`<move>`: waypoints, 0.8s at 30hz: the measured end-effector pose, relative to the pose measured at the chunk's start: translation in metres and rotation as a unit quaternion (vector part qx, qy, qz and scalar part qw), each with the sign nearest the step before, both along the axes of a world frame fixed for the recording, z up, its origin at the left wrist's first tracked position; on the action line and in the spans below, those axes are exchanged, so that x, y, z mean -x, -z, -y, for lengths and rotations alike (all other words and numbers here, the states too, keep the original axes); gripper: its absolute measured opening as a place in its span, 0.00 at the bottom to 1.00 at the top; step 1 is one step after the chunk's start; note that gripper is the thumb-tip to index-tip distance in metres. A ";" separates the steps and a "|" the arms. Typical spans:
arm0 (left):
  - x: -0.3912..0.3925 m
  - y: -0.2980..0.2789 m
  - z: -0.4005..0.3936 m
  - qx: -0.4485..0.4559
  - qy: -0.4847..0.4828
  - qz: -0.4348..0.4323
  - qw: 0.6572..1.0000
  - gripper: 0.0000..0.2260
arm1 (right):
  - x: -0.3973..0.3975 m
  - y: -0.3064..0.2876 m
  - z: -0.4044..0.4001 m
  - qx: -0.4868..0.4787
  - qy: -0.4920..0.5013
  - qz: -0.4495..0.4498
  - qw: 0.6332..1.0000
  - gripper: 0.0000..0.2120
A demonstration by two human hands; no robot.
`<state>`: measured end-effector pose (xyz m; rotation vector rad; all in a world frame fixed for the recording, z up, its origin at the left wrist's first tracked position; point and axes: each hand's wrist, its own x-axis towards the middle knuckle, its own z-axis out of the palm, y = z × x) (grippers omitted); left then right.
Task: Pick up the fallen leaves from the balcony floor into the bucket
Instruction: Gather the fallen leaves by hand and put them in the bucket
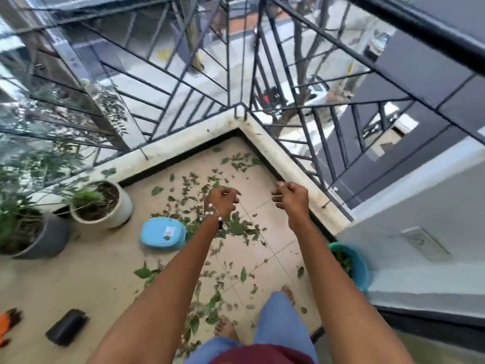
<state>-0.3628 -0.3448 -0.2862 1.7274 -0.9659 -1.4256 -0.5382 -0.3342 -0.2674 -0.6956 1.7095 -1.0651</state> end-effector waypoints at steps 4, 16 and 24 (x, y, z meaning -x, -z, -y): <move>-0.049 -0.022 0.001 0.052 -0.036 0.031 0.997 0.06 | -0.044 -0.021 0.015 0.047 -0.074 -0.041 0.995 0.08; -0.164 0.005 0.024 0.025 -0.179 0.093 0.979 0.07 | -0.148 -0.005 0.108 0.070 -0.291 -0.085 0.950 0.08; -0.198 0.020 0.010 -0.027 -0.383 0.087 0.919 0.05 | -0.212 0.023 0.166 0.045 -0.461 -0.103 0.880 0.08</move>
